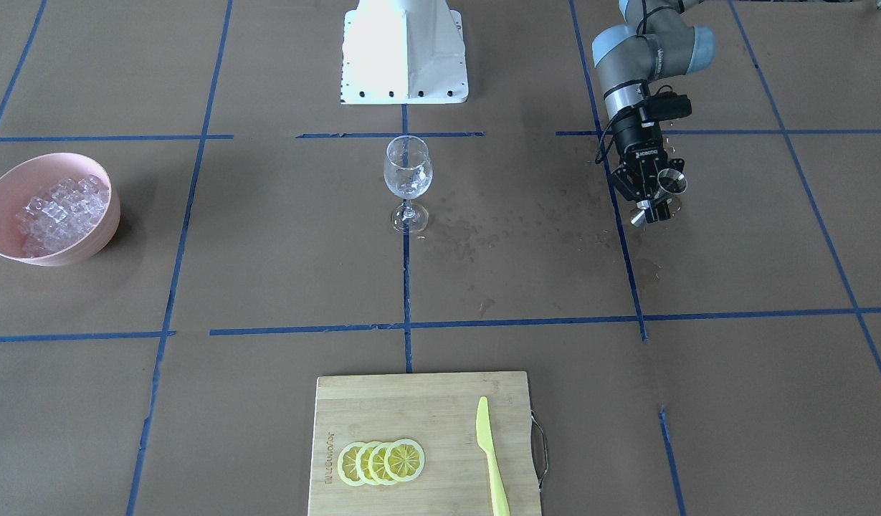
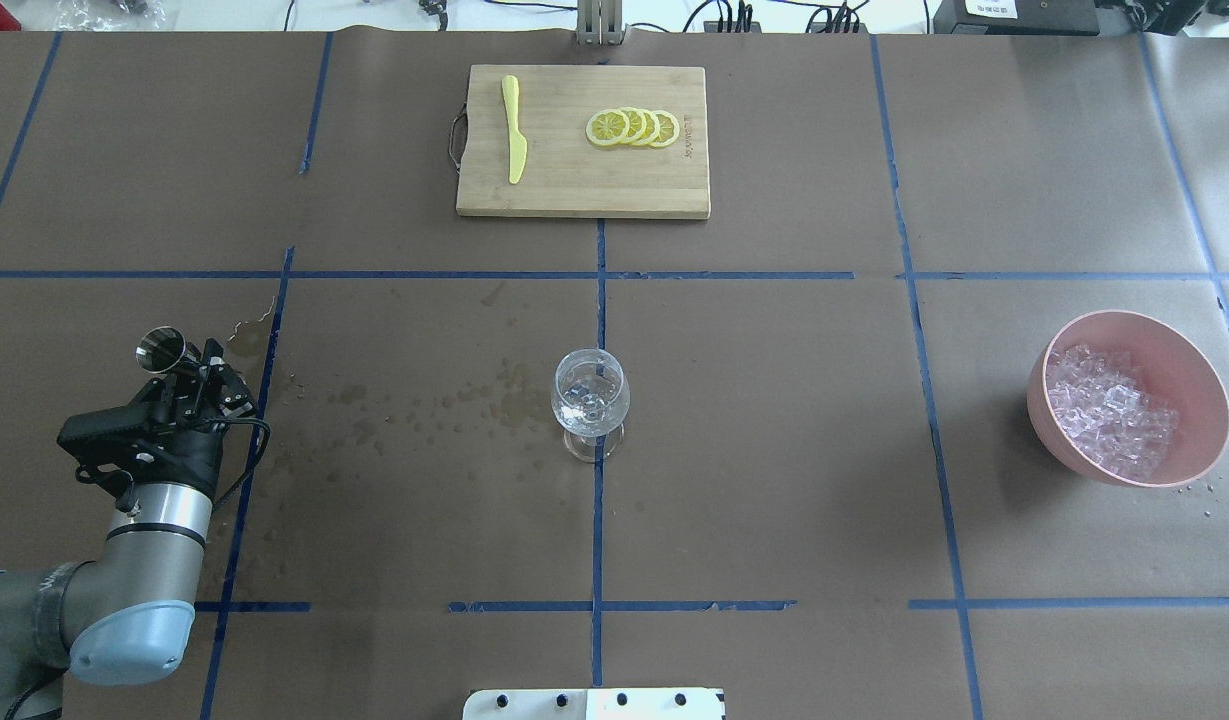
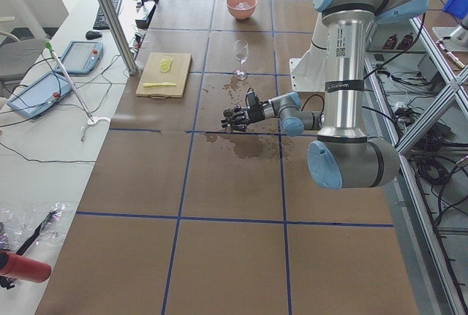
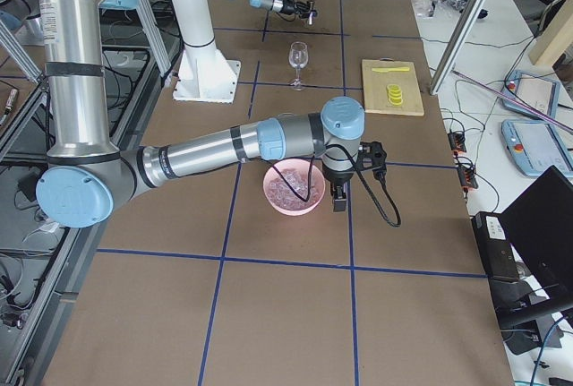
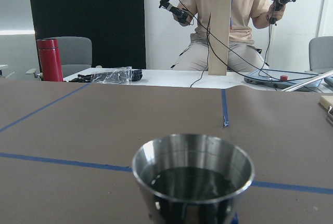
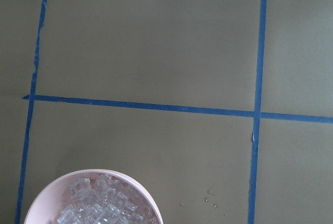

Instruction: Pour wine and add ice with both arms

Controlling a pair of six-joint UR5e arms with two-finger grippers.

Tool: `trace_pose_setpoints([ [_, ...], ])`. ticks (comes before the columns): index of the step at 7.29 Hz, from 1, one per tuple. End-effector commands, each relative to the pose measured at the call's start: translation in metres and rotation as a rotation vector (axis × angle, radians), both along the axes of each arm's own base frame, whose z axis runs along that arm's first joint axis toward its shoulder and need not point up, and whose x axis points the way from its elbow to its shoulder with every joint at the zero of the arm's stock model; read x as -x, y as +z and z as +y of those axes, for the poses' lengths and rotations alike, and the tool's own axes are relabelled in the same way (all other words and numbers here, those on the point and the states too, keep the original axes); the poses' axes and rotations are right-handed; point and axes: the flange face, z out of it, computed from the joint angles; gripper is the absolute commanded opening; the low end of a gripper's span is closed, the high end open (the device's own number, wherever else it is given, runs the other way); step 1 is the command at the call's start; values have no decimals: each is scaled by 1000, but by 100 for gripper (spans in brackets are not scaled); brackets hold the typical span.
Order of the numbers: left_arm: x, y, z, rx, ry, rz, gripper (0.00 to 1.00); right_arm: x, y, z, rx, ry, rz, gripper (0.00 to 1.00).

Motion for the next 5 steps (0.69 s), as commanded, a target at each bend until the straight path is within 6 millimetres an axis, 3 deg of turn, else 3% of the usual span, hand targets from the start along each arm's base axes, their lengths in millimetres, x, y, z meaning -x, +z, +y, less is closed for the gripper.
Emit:
trace_pose_setpoints([
  [1,13,-32,-6,-20,8,-9,0,26,-22,3,41,26,-3,100],
  [4,25,-74,-11,-50,25,-7,0,53,-48,20,76,82,22,100],
  [5,30,-85,-10,-68,35,13,0,77,-31,39,63,116,28,100],
])
